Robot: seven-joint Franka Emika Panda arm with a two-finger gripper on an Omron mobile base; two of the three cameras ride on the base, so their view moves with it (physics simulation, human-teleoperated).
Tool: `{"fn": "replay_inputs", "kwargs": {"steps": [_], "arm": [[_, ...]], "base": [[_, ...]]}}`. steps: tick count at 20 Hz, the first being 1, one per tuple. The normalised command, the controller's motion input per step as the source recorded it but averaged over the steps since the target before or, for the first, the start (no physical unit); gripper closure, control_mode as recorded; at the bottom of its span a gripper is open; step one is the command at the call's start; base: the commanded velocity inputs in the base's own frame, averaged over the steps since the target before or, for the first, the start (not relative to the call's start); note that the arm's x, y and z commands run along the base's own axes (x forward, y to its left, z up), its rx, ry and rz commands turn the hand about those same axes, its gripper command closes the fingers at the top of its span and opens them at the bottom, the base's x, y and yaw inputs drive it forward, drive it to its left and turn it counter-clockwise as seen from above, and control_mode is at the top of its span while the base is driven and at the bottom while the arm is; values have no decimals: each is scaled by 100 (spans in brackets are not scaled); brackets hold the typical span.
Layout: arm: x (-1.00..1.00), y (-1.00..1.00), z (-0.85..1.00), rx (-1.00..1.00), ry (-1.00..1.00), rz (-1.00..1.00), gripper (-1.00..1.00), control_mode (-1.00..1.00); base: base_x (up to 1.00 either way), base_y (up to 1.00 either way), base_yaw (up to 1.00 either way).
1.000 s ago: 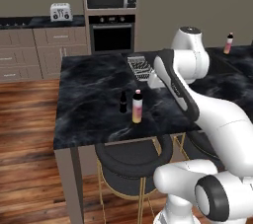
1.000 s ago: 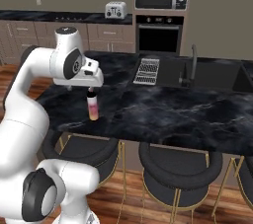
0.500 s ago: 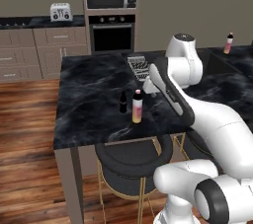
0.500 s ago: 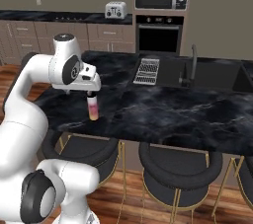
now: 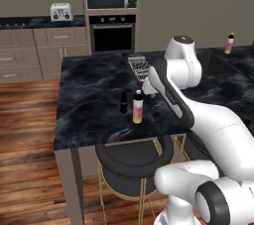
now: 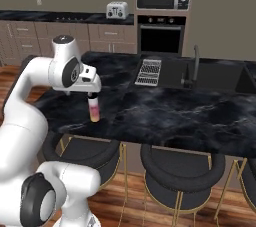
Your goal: Place the large bottle from the dining counter next to the other large bottle outside the sink, and place the small bottle from the dining counter next to the other small bottle inside the sink.
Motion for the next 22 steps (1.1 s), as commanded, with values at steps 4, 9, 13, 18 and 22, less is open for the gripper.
{"fn": "replay_inputs", "kwargs": {"steps": [4, 9, 13, 18, 22], "arm": [[0, 0, -5, 0, -11, 0, -100, -100], [0, 4, -14, 0, -14, 0, -100, -100], [10, 2, -26, 0, -5, 0, -100, -100], [27, 0, -25, 0, 0, 0, -100, -100], [28, 0, -17, 0, 0, 0, -100, -100]], "base": [[0, 0, 0], [0, 0, 0], [0, 0, 0], [0, 0, 0], [0, 0, 0]]}}
